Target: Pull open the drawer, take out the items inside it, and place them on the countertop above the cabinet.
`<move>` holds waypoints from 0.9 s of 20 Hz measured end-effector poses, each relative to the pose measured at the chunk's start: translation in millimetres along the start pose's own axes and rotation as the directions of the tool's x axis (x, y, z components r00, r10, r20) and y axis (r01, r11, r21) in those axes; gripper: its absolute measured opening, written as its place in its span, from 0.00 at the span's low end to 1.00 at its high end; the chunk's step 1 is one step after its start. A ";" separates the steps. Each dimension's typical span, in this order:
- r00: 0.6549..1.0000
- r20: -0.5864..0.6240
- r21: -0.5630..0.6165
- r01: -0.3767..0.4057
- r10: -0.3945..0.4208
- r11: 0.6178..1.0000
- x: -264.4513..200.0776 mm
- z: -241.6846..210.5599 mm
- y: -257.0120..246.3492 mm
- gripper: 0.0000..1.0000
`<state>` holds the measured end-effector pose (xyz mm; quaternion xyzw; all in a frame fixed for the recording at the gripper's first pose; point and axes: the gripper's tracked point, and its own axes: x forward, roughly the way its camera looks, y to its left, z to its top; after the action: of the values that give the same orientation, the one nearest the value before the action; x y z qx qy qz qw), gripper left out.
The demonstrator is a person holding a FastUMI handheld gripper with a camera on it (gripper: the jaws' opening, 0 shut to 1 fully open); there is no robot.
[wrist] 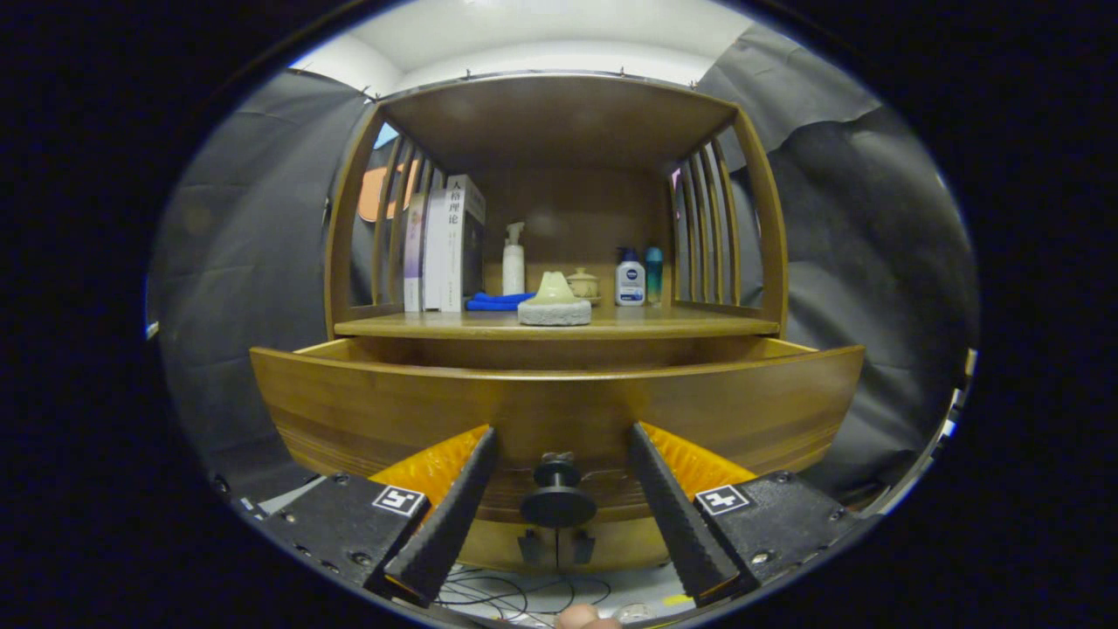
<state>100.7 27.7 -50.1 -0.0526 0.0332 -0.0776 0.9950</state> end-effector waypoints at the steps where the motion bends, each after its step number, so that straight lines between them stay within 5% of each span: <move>1: 1.000 0.002 -0.001 0.001 -0.001 1.000 3.0 0.7 0.5 0.98; 18: 1.000 -0.006 0.008 -0.014 0.014 1.000 72.0 9.2 0.4 0.98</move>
<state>172.4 17.7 -45.3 -0.0482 0.0364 -0.0711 0.9956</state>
